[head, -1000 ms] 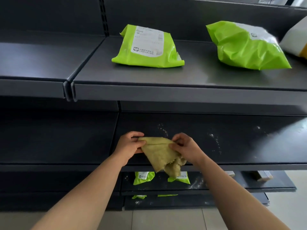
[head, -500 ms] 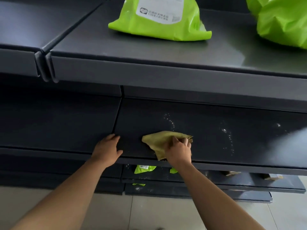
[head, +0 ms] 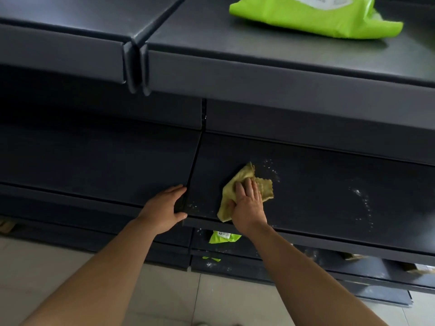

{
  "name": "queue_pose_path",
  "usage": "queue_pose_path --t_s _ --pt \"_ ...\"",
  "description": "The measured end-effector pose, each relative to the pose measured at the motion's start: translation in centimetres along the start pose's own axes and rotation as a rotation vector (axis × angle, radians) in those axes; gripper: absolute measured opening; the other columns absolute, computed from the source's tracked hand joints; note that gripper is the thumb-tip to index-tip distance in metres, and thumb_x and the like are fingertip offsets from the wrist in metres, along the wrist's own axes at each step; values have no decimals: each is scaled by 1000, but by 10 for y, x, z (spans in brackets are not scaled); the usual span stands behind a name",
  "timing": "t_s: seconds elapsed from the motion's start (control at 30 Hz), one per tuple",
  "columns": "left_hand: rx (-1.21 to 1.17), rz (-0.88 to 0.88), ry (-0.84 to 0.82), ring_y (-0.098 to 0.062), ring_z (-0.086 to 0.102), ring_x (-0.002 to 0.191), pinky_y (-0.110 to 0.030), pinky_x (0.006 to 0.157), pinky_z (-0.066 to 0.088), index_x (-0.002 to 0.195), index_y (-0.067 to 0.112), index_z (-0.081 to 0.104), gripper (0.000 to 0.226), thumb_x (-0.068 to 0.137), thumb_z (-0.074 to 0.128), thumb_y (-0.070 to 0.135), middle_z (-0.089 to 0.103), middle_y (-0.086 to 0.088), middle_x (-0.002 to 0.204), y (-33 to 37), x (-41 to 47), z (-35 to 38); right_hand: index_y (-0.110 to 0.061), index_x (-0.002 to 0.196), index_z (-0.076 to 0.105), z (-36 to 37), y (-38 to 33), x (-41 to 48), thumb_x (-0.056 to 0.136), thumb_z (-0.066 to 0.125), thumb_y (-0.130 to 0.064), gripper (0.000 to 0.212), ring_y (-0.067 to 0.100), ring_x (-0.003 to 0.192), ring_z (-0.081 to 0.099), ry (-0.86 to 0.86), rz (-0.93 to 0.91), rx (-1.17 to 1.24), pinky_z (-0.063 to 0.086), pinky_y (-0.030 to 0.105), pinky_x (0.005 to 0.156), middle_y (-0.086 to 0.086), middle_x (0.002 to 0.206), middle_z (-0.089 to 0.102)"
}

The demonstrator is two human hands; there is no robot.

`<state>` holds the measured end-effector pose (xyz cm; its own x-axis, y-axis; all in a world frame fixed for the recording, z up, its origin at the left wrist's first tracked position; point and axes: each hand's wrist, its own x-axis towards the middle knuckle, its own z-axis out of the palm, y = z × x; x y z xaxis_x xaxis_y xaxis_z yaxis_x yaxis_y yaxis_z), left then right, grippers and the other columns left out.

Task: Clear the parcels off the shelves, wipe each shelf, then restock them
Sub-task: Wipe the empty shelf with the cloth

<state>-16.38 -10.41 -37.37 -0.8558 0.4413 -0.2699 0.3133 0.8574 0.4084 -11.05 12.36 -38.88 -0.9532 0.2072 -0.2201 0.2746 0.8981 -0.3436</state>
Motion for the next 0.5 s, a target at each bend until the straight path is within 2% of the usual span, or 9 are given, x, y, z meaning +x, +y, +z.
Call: queue_pose_path --t_s 0.13,0.3,0.5 --pt "-129 3 18 -8 19 143 -25 114 21 151 31 19 81 87 68 28 17 14 157 -11 -2 -2 -21 155 2 14 -24 6 102 33 -39 64 26 147 -19 -59 -135 -61 -10 39 120 6 160 -19" --pt "-162 7 54 -8 18 144 -21 112 17 152 27 19 84 85 69 19 16 11 158 -12 -5 6 -30 155 6 27 -50 6 101 33 -44 62 24 147 -19 -108 -281 -101 -9 40 120 3 160 -19" --pt "-211 -28 10 -15 25 141 -25 112 23 151 26 23 82 85 70 18 25 4 156 -14 -2 -4 -37 153 8 28 -51 1 102 33 -43 58 23 147 -18 -122 -371 -165 -12 37 117 0 161 -17"
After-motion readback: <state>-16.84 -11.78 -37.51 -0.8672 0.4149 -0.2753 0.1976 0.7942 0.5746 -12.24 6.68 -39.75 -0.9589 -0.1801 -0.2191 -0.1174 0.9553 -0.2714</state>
